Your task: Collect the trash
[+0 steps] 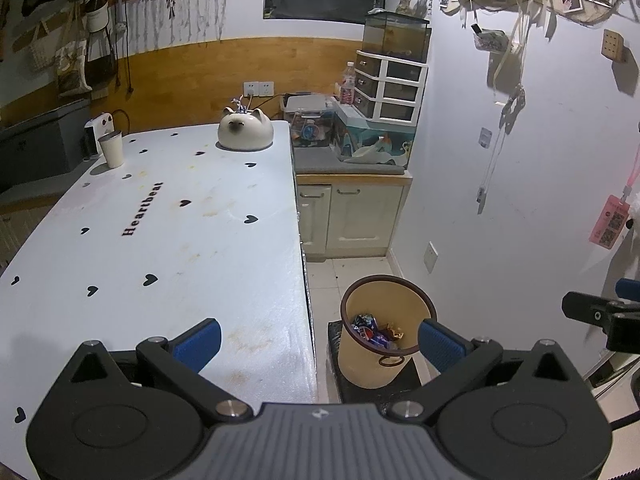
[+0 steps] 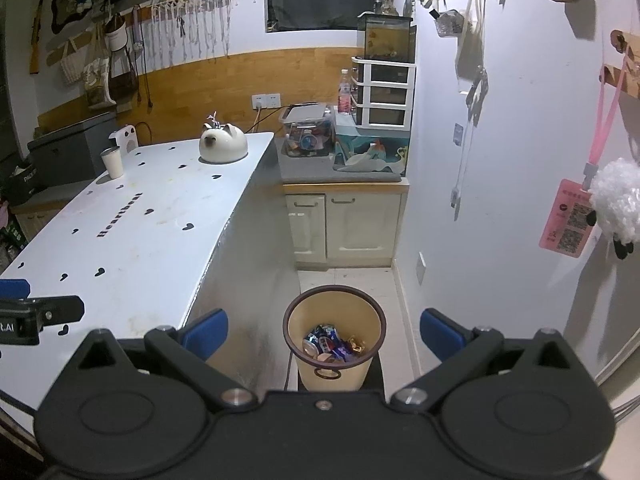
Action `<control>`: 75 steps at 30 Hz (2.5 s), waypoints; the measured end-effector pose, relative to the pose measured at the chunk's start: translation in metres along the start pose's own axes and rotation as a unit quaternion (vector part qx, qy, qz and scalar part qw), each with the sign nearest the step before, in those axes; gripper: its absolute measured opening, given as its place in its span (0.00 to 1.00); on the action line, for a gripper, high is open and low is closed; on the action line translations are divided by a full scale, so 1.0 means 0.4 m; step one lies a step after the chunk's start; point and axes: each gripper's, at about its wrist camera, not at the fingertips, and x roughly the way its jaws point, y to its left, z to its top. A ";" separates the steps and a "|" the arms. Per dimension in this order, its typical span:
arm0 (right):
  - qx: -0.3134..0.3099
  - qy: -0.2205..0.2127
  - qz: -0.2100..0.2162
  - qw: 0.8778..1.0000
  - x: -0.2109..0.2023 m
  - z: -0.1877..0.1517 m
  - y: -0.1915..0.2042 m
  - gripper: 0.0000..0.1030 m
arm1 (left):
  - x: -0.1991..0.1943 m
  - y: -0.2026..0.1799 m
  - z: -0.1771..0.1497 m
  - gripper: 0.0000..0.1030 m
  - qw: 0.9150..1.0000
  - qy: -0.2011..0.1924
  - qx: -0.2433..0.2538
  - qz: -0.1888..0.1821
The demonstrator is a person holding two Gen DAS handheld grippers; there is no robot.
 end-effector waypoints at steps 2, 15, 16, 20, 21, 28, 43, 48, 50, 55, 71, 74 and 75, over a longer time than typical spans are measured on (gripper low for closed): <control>0.000 0.000 0.000 1.000 0.000 0.000 0.000 1.00 | -0.001 0.000 -0.001 1.00 1.000 0.000 0.000 0.000; 0.000 0.000 0.000 1.000 0.000 -0.002 0.001 1.00 | -0.002 0.001 0.000 1.00 1.000 -0.001 0.000 0.000; 0.000 0.000 0.000 1.000 0.000 -0.002 0.001 1.00 | -0.002 0.001 0.000 1.00 1.000 -0.001 0.000 0.000; 0.000 0.000 0.000 1.000 0.000 -0.002 0.001 1.00 | -0.002 0.001 -0.001 1.00 1.000 -0.001 0.001 0.000; 0.000 0.000 0.001 1.000 0.000 -0.002 0.002 1.00 | -0.002 0.002 -0.001 1.00 1.000 -0.001 0.001 0.000; 0.000 0.000 -0.001 1.000 0.000 -0.003 0.003 1.00 | -0.006 0.005 0.004 1.00 1.000 -0.002 0.002 0.000; 0.000 0.000 0.000 1.000 0.000 -0.003 0.004 1.00 | -0.007 0.007 0.007 1.00 1.000 -0.003 0.003 0.001; 0.000 0.000 -0.001 1.000 0.001 -0.003 0.002 1.00 | -0.007 0.008 0.007 1.00 1.000 -0.003 0.003 0.001; 0.000 0.000 0.000 1.000 0.000 -0.004 0.003 1.00 | -0.007 0.008 0.007 1.00 1.000 -0.003 0.003 0.001; 0.001 0.000 -0.001 1.000 -0.001 -0.004 0.004 1.00 | -0.007 0.007 0.007 1.00 1.000 -0.003 0.003 0.001; -0.001 0.000 0.000 1.000 0.000 -0.004 0.004 1.00 | -0.006 0.008 0.009 1.00 1.000 -0.003 0.004 0.001; 0.000 0.000 0.000 1.000 0.000 -0.004 0.004 1.00 | -0.005 0.011 0.010 1.00 1.000 -0.003 0.004 0.002; 0.000 0.000 0.000 1.000 0.001 -0.003 0.003 1.00 | -0.006 0.012 0.010 1.00 1.000 -0.002 0.004 0.002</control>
